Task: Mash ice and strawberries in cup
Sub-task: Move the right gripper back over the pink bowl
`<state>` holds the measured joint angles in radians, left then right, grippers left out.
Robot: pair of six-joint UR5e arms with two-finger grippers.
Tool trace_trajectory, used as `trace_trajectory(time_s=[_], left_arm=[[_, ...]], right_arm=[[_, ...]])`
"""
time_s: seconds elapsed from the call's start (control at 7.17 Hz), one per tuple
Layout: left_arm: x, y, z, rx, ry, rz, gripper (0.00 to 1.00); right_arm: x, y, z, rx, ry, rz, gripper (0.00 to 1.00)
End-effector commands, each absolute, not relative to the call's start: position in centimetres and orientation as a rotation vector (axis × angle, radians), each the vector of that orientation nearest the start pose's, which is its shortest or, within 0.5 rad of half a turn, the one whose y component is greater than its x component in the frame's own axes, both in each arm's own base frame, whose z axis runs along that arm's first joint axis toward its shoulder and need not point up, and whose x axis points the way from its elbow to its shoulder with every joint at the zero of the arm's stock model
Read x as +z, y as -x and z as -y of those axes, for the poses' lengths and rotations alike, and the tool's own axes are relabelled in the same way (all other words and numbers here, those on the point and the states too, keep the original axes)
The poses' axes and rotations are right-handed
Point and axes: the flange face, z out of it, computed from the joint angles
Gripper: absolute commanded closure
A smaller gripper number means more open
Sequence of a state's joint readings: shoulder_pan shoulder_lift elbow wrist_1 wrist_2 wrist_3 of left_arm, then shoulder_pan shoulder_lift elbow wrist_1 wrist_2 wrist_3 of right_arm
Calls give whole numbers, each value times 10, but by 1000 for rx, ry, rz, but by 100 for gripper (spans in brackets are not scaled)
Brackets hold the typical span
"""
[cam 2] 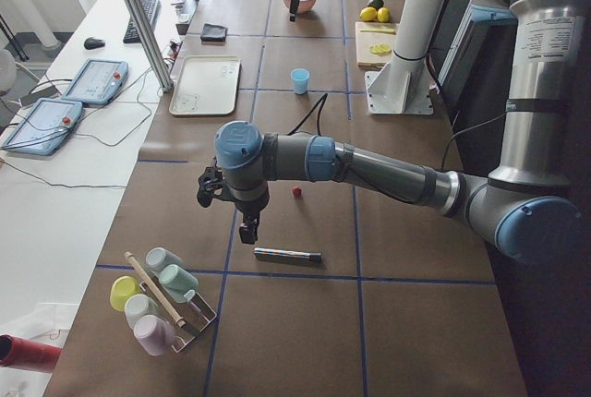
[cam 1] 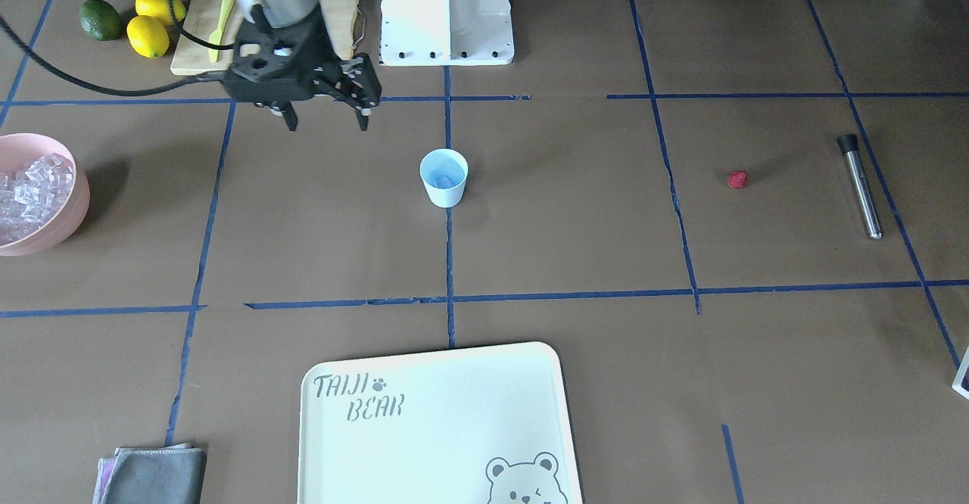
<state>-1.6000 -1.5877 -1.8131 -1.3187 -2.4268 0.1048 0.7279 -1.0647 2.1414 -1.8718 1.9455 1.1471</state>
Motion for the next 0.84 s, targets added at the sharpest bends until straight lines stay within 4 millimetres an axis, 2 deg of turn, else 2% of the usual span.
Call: trace_trajectory(time_s=[0.0, 0.14, 0.42, 0.56, 0.7], left_arm=[[550, 72, 485, 75, -67, -854, 0], [548, 72, 484, 76, -70, -853, 0], [545, 72, 484, 80, -77, -851, 0], [542, 72, 484, 82, -81, -850, 0], [542, 72, 484, 82, -81, -851, 0]], right_arm=[[247, 238, 433, 73, -127, 802, 1], [282, 197, 435, 42, -118, 795, 1], [375, 127, 422, -19, -161, 813, 1], [418, 109, 419, -36, -169, 805, 1], [456, 108, 418, -44, -164, 798, 1]])
